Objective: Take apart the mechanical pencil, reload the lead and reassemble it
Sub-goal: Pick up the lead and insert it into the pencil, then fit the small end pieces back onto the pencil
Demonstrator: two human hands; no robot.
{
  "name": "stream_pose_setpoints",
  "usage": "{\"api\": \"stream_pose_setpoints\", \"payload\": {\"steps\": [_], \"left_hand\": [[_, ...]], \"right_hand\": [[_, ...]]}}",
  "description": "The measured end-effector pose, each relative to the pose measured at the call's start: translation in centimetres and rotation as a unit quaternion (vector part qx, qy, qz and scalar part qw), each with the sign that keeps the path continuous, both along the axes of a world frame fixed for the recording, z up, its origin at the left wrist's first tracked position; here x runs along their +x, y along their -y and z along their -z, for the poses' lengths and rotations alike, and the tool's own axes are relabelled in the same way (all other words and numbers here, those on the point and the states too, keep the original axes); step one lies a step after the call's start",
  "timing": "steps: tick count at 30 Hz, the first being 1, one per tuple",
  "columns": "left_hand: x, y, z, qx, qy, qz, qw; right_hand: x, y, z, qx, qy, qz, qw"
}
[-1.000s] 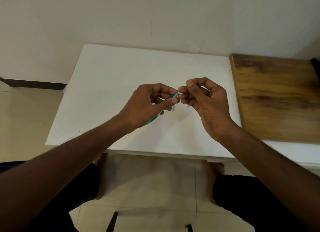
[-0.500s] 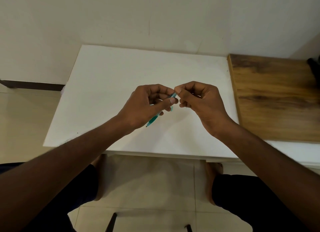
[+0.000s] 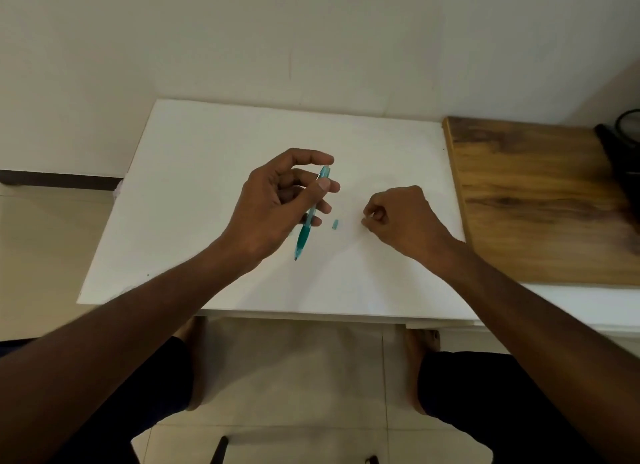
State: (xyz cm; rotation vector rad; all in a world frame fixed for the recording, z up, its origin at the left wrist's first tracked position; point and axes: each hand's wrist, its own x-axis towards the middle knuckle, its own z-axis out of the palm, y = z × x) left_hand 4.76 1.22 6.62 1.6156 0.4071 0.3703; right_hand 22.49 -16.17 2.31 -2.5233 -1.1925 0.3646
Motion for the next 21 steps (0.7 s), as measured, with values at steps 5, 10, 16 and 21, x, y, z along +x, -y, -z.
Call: {"api": "stream_pose_setpoints", "payload": {"steps": [5, 10, 16, 21], "left_hand": [[0.0, -0.3, -0.1, 0.007, 0.013, -0.001, 1.000], [-0.1, -0.4, 0.6, 0.024, -0.009, -0.007, 1.000], [0.0, -0.5, 1.6, 0.053, -0.047, -0.019, 0.997], [0.3, -0.3, 1.8, 0.105, -0.073, -0.027, 0.991]], "right_hand": [[-0.4, -0.4, 0.6, 0.006, 0.030, 0.002, 1.000], [-0.6, -0.7, 0.1, 0.006, 0.016, -0.014, 1.000], [-1.5, -2.0, -3.6, 0.312, -0.373, 0.139, 0.863], [-2.5, -2.8, -5.0, 0.375, -0.431, 0.094, 0.815]]}}
